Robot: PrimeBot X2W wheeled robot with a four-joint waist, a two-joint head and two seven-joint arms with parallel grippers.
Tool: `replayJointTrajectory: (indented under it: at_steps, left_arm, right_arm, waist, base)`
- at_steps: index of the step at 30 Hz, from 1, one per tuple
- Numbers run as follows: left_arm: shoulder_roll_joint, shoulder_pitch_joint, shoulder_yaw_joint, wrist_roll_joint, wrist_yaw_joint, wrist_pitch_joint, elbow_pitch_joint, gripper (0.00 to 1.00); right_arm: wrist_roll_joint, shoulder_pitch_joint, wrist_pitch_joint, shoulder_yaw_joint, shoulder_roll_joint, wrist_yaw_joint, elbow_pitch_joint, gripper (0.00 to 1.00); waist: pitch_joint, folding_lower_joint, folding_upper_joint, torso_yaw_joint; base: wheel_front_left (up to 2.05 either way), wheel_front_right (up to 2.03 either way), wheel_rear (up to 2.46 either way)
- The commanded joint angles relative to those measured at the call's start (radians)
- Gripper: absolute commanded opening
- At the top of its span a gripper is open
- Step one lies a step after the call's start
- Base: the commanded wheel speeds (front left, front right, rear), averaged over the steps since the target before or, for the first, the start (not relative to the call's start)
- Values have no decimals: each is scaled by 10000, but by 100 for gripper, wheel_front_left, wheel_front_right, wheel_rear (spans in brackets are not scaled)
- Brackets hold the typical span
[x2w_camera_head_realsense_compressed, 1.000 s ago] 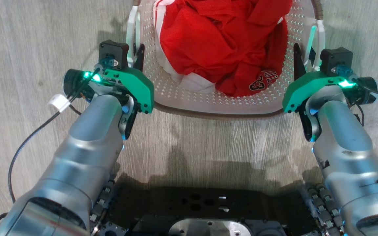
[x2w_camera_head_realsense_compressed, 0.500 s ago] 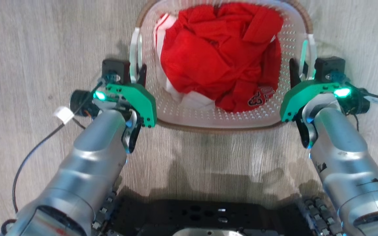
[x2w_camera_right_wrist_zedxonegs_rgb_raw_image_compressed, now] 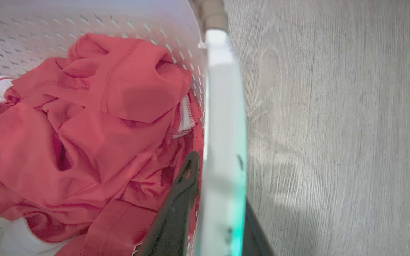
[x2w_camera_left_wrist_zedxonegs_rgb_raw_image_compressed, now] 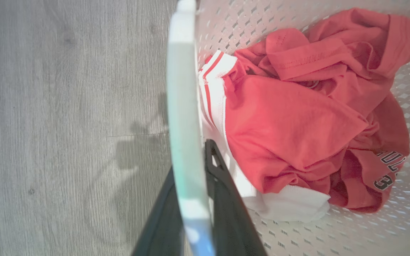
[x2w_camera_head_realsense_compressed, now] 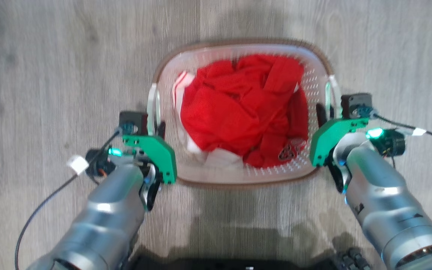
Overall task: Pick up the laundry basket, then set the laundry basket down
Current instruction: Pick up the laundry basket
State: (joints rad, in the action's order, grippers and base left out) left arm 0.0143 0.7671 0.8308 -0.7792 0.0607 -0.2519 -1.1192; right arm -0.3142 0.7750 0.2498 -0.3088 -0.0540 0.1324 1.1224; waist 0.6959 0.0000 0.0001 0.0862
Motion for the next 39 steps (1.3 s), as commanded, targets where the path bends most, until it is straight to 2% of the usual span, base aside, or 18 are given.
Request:
replayJointTrajectory:
  at_steps: [1, 7, 17, 30, 39]
  left_arm:
    - [359, -279, -71, -131, -13, -88, -111, 0]
    - [359, -910, 327, -719, -59, 134, -489, 0]
    - [359, -2155, 869, -1481, -156, 762, -904, 0]
    - [359, -3038, 1409, -1960, -368, 1813, -1177, 0]
    - [359, -3349, 1599, -2132, -434, 2187, -1318, 0]
  right_arm:
    - [-176, -428, 114, -384, 38, -17, 118, 0]
    - [-1236, -893, -333, -1451, 38, -17, 530, 0]
    - [-3077, -2156, -1369, -3239, 38, -17, 463, 0]
    - [-4484, -3047, -2170, -4746, 38, -17, 360, 0]
    - [-5143, -3268, -2566, -5419, 38, -17, 411, 0]
  waist:
    - [-559, 0, -1, -89]
    - [-1766, 0, -1, -229]
    - [-3954, 0, -1, -442]
    - [-5695, 0, -1, -514]
    - [-6360, 0, -1, -515]
  base:
    - [0, 0, 0]
    - [0, 0, 0]
    - [0, 0, 0]
    - [0, 0, 0]
    - [0, 0, 0]
